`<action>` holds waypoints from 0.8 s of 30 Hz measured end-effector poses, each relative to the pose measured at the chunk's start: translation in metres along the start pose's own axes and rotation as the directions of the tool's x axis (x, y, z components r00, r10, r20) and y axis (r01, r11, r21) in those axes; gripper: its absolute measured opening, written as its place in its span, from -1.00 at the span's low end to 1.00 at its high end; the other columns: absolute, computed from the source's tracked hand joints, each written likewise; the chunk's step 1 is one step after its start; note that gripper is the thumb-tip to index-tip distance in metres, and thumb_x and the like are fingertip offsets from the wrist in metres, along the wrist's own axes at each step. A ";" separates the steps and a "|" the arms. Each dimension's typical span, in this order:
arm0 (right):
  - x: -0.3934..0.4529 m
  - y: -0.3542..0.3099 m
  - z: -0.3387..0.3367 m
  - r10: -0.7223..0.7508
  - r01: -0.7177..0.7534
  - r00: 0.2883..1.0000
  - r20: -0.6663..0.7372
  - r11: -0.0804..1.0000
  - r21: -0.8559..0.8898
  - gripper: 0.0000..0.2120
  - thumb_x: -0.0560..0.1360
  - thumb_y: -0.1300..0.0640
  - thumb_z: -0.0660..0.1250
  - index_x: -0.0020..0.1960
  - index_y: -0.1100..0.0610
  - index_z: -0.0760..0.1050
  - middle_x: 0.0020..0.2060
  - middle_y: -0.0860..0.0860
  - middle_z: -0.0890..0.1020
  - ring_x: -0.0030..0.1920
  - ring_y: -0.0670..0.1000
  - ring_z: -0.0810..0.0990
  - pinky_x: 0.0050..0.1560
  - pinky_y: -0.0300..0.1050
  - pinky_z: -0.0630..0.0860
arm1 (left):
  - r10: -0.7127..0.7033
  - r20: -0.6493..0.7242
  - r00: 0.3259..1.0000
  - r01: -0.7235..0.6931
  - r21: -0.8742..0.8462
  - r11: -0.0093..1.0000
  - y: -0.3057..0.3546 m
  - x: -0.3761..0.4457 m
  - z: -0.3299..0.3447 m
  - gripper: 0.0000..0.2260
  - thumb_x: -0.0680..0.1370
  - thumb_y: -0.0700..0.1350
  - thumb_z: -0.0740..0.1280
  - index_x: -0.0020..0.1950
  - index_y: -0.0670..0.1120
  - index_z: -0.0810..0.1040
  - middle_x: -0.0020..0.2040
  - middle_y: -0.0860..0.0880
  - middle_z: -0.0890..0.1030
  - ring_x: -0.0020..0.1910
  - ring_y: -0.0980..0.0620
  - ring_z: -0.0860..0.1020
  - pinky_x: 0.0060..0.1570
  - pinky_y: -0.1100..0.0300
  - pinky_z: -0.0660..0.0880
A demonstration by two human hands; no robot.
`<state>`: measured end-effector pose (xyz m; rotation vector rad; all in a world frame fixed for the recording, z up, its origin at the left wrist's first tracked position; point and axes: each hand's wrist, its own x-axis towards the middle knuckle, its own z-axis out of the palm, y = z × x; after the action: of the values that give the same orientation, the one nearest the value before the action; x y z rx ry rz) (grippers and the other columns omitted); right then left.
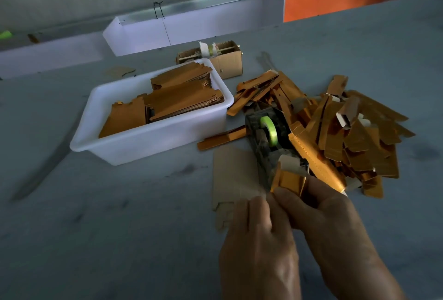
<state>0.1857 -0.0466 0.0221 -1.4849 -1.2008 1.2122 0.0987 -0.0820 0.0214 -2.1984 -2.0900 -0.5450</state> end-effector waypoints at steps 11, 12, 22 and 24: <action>0.001 -0.006 -0.009 -0.030 0.004 0.982 0.187 0.991 0.134 -0.72 0.33 -0.13 0.27 -0.20 0.06 0.60 -0.32 0.04 0.64 -0.23 0.00 0.64 -0.17 -0.10 0.59 | -0.275 0.522 0.807 0.570 -0.811 0.131 -0.047 0.013 -0.003 -0.88 0.31 -0.08 0.57 -0.27 -0.05 0.66 -0.48 -0.05 0.51 -0.60 0.10 0.37 -0.60 0.33 0.28; 0.004 -0.007 -0.013 -0.086 0.080 0.989 0.118 0.995 0.055 -0.71 0.34 -0.16 0.23 -0.18 0.01 0.60 -0.30 -0.03 0.64 -0.24 -0.11 0.62 -0.24 -0.23 0.54 | -0.316 0.513 0.798 0.560 -0.825 0.074 -0.048 0.015 -0.002 -0.91 0.33 -0.13 0.55 -0.27 -0.09 0.67 -0.47 -0.06 0.50 -0.60 0.11 0.34 -0.61 0.34 0.25; 0.051 -0.019 -0.038 -0.277 0.219 0.961 0.005 0.750 -0.624 -0.79 0.50 -0.03 0.27 -0.09 0.06 0.61 -0.11 -0.01 0.61 -0.08 0.03 0.56 -0.15 -0.13 0.50 | -0.388 0.486 0.783 0.489 -0.867 -0.100 -0.034 0.033 -0.002 -0.91 0.46 -0.24 0.40 -0.23 -0.18 0.68 -0.33 -0.25 0.59 -0.43 -0.02 0.45 -0.55 0.31 0.35; 0.053 -0.019 -0.033 -0.214 0.180 0.976 0.027 0.739 -0.649 -0.78 0.47 -0.09 0.28 -0.06 0.01 0.60 0.06 0.01 0.56 0.10 0.10 0.50 0.05 0.02 0.50 | -0.378 0.467 0.799 0.478 -0.875 -0.070 -0.029 0.037 0.000 -0.87 0.46 -0.23 0.41 -0.28 -0.12 0.68 -0.39 -0.15 0.57 -0.49 0.06 0.42 -0.55 0.32 0.34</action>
<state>0.2190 0.0078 0.0376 -1.7982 -1.8126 0.6147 0.0715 -0.0446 0.0267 -1.5046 -2.8702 -2.7698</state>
